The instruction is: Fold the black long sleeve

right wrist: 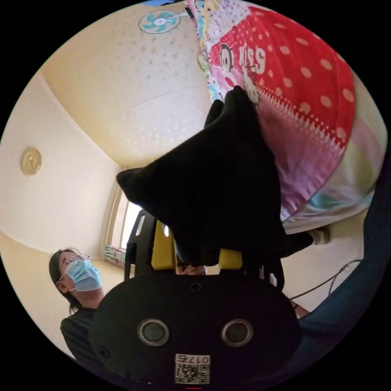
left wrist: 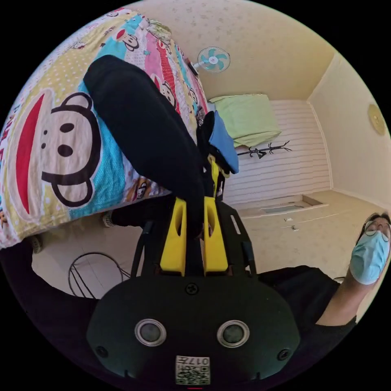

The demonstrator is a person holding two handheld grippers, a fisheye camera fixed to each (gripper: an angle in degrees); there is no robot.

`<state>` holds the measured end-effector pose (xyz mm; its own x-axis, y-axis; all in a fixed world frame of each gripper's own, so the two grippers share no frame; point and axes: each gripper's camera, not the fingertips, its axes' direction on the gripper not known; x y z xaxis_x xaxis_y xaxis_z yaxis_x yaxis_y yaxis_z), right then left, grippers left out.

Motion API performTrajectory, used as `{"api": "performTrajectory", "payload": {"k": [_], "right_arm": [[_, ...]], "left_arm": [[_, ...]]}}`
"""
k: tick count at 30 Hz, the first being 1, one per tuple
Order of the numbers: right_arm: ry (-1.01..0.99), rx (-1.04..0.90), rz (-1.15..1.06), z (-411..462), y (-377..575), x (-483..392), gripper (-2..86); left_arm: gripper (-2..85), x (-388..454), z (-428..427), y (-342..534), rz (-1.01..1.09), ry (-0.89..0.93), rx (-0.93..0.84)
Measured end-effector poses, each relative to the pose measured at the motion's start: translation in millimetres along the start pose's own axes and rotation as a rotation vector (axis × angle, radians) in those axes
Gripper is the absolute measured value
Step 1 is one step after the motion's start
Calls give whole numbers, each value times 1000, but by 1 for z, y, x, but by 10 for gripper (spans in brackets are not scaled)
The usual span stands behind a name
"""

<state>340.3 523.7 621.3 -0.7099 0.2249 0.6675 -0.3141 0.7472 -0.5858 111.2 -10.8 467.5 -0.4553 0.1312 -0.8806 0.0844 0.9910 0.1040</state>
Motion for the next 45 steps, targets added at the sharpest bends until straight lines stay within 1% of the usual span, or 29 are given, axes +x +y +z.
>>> {"api": "performTrajectory", "payload": {"k": [1, 4, 7, 9, 10, 12, 14, 15, 17, 18, 19, 20, 21, 23, 24, 26, 27, 29, 31, 32, 33, 36, 38, 39, 40, 41, 42, 44, 45], "right_arm": [[-15, -18, -8, 8, 9, -12, 94], [-8, -153, -186, 51, 26, -62, 65], [-19, -300, -384, 115, 36, -116, 52], [-39, -405, -516, 164, 39, -147, 48], [-58, -476, -578, 201, 39, -164, 45], [-105, -558, -635, 260, 40, -186, 42], [-226, -649, -720, 345, 41, -214, 40], [-258, -664, -720, 367, 41, -219, 40], [-368, -689, -715, 454, 46, -236, 40], [-390, -689, -735, 474, 49, -238, 41], [-426, -690, -778, 516, 55, -239, 42], [-444, -685, -750, 555, 59, -231, 44], [-445, -676, -720, 573, 61, -223, 45], [-381, -632, -660, 634, 76, -178, 54], [-351, -635, -628, 648, 79, -161, 57], [-154, -671, -518, 695, 96, -81, 77], [-87, -698, -489, 706, 100, -58, 85], [185, -914, -420, 729, 120, 32, 108], [333, -1002, -457, 709, 136, 73, 102], [355, -1051, -499, 684, 141, 86, 97], [370, -1063, -508, 669, 141, 90, 97], [453, -1036, -533, 574, 122, 91, 95], [554, -906, -530, 481, 92, 72, 93], [586, -864, -526, 456, 83, 65, 93], [660, -769, -509, 409, 67, 50, 93], [727, -674, -492, 362, 52, 31, 93], [759, -628, -487, 340, 45, 21, 93], [901, -390, -470, 251, 29, -26, 94], [926, -325, -469, 231, 28, -39, 94]], "left_arm": [[69, 6, -8, 7, 24, -2, 7], [84, 26, -66, 41, 109, 11, 98], [104, 24, -147, 78, 180, 101, 290], [111, 11, -212, 118, 190, 143, 510], [107, 7, -226, 129, 187, 157, 561], [82, -15, -276, 174, 110, 142, 749], [75, -30, -303, 205, 72, 102, 860], [77, -42, -317, 222, 36, 100, 900], [80, -59, -331, 242, -36, 103, 924], [81, -68, -338, 253, -68, 97, 936], [81, -71, -341, 259, -82, 95, 942], [81, -78, -346, 269, -101, 98, 954], [81, -84, -350, 278, -118, 108, 966], [81, -92, -355, 289, -140, 115, 984], [81, -96, -357, 295, -154, 113, 994], [82, -103, -359, 302, -179, 107, 1001], [83, -107, -359, 304, -202, 98, 999], [84, -114, -360, 305, -227, 97, 991], [86, -119, -360, 302, -230, 105, 979], [86, -119, -360, 299, -226, 91, 967], [86, -118, -360, 295, -224, 55, 951], [85, -119, -358, 275, -231, -74, 878], [82, -122, -352, 251, -230, -135, 807], [80, -124, -345, 229, -223, -151, 762], [79, -125, -340, 216, -210, -140, 738], [71, -124, -326, 186, -151, -81, 692], [58, -119, -308, 153, -73, -4, 642], [28, -105, -274, 100, 41, 62, 546], [3, -93, -247, 64, 108, 41, 468]]}}
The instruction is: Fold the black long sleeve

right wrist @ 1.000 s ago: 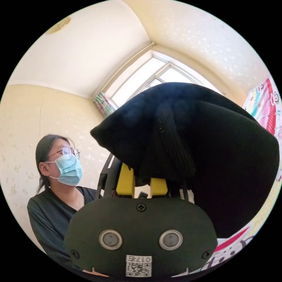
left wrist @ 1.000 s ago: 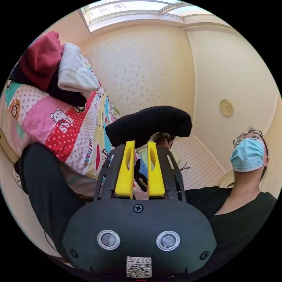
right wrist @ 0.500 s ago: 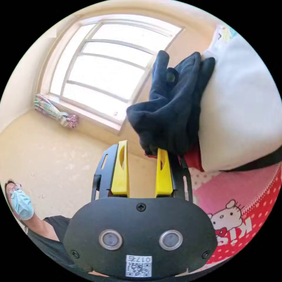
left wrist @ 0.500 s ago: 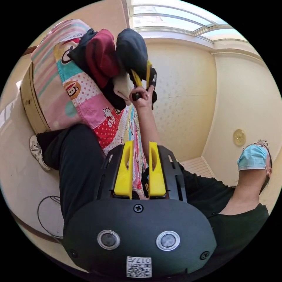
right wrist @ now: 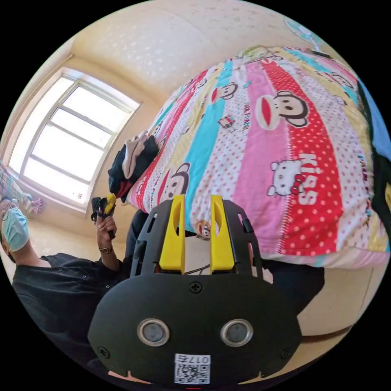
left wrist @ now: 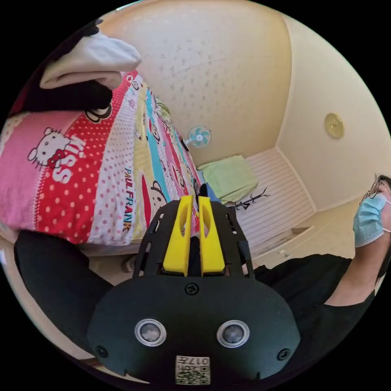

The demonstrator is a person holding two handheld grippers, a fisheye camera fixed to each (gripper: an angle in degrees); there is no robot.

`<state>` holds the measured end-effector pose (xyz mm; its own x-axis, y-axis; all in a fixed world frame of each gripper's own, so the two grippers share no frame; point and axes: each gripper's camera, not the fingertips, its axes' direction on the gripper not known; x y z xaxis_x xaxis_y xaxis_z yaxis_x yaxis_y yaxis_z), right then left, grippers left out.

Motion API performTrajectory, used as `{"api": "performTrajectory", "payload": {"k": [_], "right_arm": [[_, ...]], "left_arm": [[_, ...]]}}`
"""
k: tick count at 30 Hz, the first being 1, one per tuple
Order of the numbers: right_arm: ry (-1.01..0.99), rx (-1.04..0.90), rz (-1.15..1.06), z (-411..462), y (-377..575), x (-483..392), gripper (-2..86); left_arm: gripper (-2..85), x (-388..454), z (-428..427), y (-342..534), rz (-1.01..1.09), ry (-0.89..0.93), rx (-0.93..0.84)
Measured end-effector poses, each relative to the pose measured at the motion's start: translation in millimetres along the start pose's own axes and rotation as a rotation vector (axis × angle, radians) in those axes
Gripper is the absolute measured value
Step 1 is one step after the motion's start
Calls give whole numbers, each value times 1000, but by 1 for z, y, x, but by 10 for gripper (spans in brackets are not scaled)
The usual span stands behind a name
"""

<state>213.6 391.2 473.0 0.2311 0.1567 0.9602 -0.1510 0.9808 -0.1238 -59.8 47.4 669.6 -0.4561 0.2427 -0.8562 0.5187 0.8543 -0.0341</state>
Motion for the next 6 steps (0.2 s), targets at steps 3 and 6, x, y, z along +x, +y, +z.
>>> {"api": "performTrajectory", "payload": {"k": [3, 6], "right_arm": [[107, 246, 128, -99, 26, 29, 98], [218, 425, 233, -168, 39, 45, 106]], "left_arm": [[-7, 6, 107, -33, 101, -122, -256], [-9, -24, 187, -28, 124, -274, -389]]}}
